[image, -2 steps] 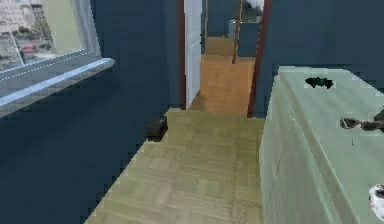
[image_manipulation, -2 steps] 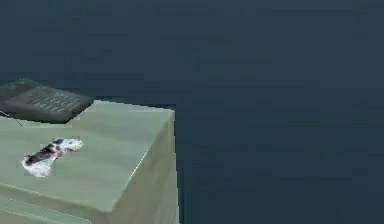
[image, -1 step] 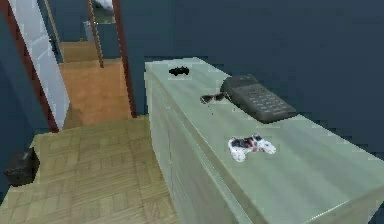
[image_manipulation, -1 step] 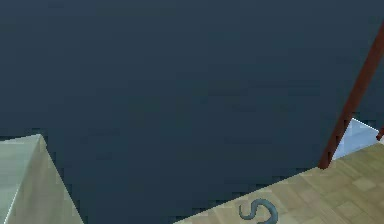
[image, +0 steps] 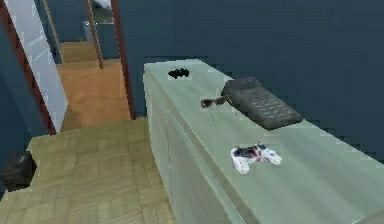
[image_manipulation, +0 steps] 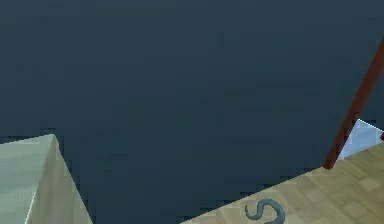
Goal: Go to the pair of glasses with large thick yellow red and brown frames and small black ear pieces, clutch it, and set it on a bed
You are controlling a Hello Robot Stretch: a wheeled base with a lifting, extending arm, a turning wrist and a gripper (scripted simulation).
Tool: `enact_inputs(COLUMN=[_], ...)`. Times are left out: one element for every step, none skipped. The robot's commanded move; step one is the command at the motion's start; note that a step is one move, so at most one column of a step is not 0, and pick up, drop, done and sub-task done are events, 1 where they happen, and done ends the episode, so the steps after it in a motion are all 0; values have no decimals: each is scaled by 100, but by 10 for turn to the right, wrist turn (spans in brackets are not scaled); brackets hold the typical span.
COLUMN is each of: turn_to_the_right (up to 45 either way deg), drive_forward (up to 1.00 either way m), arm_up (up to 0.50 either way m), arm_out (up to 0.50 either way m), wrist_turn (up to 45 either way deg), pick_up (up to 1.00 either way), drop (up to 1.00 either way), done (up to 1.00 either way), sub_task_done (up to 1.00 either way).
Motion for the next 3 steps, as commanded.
enact_inputs(turn_to_the_right=[-450,-330,0], drive_forward=[0,0,0], arm_up=[0,0,50], arm_out=[0,0,0], wrist_turn=[0,0,0], pick_up=[0,0,0], drop=[0,0,0], done=[0,0,0], sub_task_done=[0,0,0])
